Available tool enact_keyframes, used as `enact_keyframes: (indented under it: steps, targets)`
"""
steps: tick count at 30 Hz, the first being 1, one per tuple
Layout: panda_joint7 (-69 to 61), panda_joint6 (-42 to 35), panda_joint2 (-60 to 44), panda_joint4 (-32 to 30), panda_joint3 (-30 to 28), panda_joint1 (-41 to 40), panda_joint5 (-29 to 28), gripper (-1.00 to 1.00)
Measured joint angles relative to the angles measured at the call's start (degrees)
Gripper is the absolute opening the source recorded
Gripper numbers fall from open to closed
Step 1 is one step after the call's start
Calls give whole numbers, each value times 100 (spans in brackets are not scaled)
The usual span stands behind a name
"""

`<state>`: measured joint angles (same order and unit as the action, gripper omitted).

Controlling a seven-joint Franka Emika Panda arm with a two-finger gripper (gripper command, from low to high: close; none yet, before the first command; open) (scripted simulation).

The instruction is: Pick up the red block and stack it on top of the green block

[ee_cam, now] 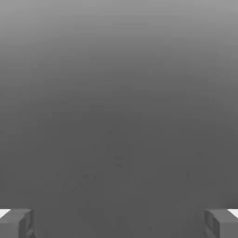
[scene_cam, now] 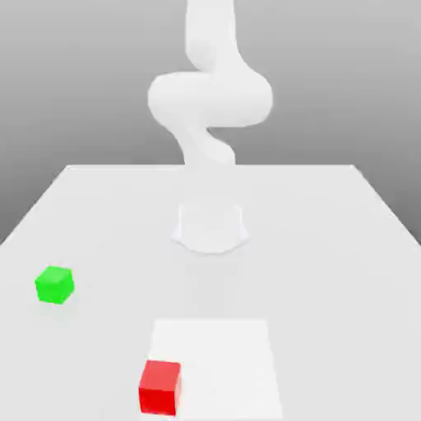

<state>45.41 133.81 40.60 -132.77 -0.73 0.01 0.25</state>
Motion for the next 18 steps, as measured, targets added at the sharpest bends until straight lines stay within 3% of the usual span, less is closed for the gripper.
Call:
enact_keyframes:
  steps: [18]
  targets:
    - [-343,1462,-3775,-710,-415,-127,235,0]
